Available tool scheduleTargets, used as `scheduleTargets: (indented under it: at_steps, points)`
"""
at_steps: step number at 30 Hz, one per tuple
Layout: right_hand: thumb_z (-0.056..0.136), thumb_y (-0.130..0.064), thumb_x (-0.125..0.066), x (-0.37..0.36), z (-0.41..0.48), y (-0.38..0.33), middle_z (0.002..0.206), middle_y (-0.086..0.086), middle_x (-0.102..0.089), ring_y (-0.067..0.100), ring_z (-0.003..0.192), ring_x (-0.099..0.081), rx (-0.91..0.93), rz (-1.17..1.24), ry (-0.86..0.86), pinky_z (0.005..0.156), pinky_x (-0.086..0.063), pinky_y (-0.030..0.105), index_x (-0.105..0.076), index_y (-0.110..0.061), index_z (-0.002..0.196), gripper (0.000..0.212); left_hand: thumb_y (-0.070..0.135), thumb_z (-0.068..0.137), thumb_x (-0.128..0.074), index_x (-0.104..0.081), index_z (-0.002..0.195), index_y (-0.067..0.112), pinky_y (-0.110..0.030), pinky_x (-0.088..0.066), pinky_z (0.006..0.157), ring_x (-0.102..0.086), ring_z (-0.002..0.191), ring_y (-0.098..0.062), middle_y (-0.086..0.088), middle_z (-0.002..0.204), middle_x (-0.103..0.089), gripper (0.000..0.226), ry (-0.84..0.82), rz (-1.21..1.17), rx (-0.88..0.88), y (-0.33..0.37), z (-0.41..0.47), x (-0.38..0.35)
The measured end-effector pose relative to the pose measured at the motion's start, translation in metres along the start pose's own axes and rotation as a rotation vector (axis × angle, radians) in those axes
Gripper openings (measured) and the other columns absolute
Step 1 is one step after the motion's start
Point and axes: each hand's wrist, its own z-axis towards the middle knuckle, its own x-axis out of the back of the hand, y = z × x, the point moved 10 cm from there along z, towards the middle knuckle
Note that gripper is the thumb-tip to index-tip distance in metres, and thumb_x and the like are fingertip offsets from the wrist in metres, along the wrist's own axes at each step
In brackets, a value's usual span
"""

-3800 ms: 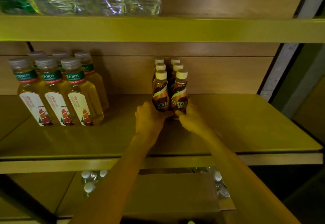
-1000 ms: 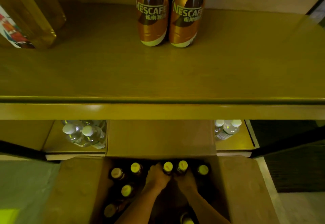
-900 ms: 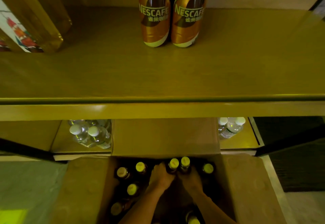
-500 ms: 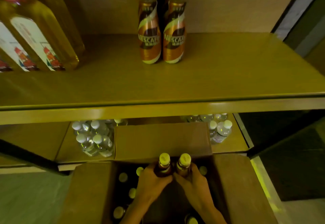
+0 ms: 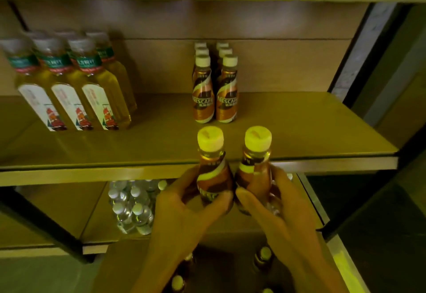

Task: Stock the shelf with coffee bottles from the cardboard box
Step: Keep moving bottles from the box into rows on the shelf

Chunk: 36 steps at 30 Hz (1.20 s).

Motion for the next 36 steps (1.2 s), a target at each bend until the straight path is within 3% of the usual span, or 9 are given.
scheduleTargets:
  at_steps: [3,8,15,20,22,24,27,32,36]
  points:
    - [0.073,-0.058,-0.07,0.002,0.026,-0.028,0.101,-0.028,-0.069,-0.005,0.094,-0.067,0.033,0.021,0.007,0.077,-0.056,0.021,-0.057,-0.047,0.106,0.037,0.036,0.061,-0.08,-0.063,0.1,0.042,-0.006,-0.051,0.064,-0.068,0.08,0.012,0.035,0.081,-0.07,0.042,0.048,-0.004,-0.048,0.026,0.027,0.01]
    - [0.077,-0.058,-0.066,-0.004,0.071,-0.048,0.096,-0.025,-0.069,-0.011,0.091,-0.065,0.035,-0.006,-0.005,0.071,-0.054,0.014,-0.053,-0.049,0.104,0.032,0.03,0.072,-0.084,-0.071,0.11,0.028,-0.015,-0.056,0.07,-0.072,0.087,0.0,0.018,0.093,-0.076,0.04,0.056,0.021,-0.091,0.044,0.068,0.016]
    - [0.086,-0.05,-0.068,-0.026,0.109,-0.011,0.109,-0.021,-0.065,-0.003,0.101,-0.062,-0.077,0.015,-0.067,0.092,-0.052,0.03,-0.05,-0.05,0.109,0.03,0.028,0.074,-0.086,-0.069,0.116,0.03,-0.021,-0.059,0.073,-0.072,0.087,0.001,0.015,0.095,-0.076,0.045,0.09,0.104,-0.04,0.016,0.099,0.015]
    - [0.084,-0.051,-0.068,-0.027,0.117,0.002,0.113,-0.02,-0.065,-0.001,0.108,-0.061,-0.057,0.051,-0.059,0.093,-0.051,0.028,-0.052,-0.053,0.109,0.03,0.033,0.075,-0.085,-0.064,0.123,0.034,-0.02,-0.059,0.076,-0.07,0.091,0.005,0.018,0.101,-0.075,0.052,0.117,0.099,-0.059,0.005,0.1,0.011]
    - [0.081,-0.055,-0.069,-0.025,0.116,0.004,0.115,-0.023,-0.064,-0.003,0.11,-0.06,-0.066,0.05,-0.072,0.094,-0.052,0.028,-0.051,-0.054,0.115,0.039,0.035,0.075,-0.084,-0.062,0.123,0.038,-0.015,-0.056,0.074,-0.068,0.092,0.009,0.022,0.101,-0.073,0.053,0.086,0.111,-0.052,0.003,0.1,0.008]
    - [0.072,-0.062,-0.071,-0.023,0.111,0.007,0.125,-0.025,-0.058,-0.004,0.115,-0.056,-0.081,0.0,-0.078,0.096,-0.049,0.026,-0.043,-0.054,0.127,0.062,0.035,0.073,-0.086,-0.056,0.12,0.047,-0.011,-0.054,0.074,-0.066,0.093,0.012,0.028,0.1,-0.071,0.057,0.016,0.126,-0.03,-0.001,0.1,0.004]
    - [0.062,-0.06,-0.083,-0.008,0.1,0.005,0.136,-0.016,-0.05,0.004,0.118,-0.055,-0.06,-0.182,0.068,0.083,-0.045,0.018,-0.035,-0.04,0.142,0.096,0.03,0.074,-0.086,-0.053,0.129,0.042,-0.015,-0.054,0.081,-0.065,0.099,0.009,0.025,0.109,-0.069,0.066,-0.051,0.165,-0.012,-0.007,0.1,0.004]
    - [0.06,-0.056,-0.086,-0.012,0.105,0.005,0.121,-0.008,-0.049,0.013,0.106,-0.06,-0.043,-0.317,0.157,0.084,-0.056,0.033,-0.045,-0.03,0.128,0.084,0.028,0.073,-0.087,-0.054,0.129,0.041,-0.017,-0.053,0.085,-0.064,0.101,0.008,0.024,0.11,-0.068,0.066,-0.045,0.206,-0.019,-0.006,0.101,0.008]
    - [0.077,-0.032,-0.083,-0.016,0.115,0.021,0.129,-0.012,-0.059,0.009,0.117,-0.059,-0.136,-0.154,0.025,0.1,-0.05,0.04,-0.038,-0.034,0.14,0.077,0.033,0.074,-0.086,-0.051,0.137,0.034,-0.01,-0.048,0.08,-0.061,0.098,0.011,0.024,0.112,-0.066,0.072,-0.027,0.238,-0.012,-0.007,0.1,0.009]
